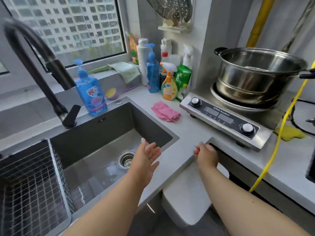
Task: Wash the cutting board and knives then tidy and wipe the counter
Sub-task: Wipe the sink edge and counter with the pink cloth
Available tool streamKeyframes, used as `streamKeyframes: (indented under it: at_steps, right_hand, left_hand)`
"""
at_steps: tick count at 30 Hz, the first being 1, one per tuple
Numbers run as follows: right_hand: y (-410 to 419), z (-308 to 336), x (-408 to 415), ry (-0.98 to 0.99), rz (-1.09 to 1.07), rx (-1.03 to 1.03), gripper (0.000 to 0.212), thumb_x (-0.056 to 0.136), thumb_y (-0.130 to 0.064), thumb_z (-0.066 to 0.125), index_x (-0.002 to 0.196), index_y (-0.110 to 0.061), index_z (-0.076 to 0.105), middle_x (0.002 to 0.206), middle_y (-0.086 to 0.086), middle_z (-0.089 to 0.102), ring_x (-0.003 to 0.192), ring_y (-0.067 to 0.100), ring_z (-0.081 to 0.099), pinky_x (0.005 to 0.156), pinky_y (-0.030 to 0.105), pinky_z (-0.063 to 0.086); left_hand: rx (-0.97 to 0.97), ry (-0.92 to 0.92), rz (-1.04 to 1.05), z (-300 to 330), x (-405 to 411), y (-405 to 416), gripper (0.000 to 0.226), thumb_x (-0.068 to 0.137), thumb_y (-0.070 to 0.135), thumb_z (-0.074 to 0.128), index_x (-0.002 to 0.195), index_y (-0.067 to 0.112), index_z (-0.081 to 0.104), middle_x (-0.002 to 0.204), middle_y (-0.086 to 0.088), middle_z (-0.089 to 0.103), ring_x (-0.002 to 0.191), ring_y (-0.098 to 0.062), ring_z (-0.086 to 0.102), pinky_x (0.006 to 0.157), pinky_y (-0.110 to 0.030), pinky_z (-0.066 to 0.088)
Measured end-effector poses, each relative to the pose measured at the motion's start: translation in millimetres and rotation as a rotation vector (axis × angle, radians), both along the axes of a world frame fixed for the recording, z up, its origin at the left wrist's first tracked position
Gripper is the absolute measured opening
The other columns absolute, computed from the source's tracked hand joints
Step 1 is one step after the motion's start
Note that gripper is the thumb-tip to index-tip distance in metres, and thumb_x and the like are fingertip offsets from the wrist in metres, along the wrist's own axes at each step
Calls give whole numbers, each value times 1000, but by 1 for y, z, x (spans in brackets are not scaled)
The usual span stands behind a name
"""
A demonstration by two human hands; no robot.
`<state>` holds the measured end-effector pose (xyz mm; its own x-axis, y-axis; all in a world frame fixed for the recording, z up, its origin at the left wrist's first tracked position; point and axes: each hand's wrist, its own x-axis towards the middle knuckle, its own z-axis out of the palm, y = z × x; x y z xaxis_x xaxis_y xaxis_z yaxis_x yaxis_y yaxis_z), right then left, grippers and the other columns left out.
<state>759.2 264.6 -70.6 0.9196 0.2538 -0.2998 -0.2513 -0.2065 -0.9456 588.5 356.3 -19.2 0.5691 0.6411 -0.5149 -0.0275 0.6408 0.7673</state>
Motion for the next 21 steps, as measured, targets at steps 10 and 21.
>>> streamKeyframes:
  at_steps: [10,21]
  right_hand:
    - [102,30,7,-218,367,-181,34,95,-30,44,92,-2,63,85,13,65,77,22,56,60,26,38]
    - [191,35,20,-306,581,-548,34,98,-38,42,103,-11,61,105,13,57,88,28,49,74,29,38]
  left_hand:
    - [50,101,99,-1,-27,51,58,96,59,29,129,20,56,131,-4,57,121,-23,53,109,-43,36]
    - [86,158,84,-1,-44,132,54,98,55,30,128,19,56,129,-6,57,117,-23,56,109,-45,36]
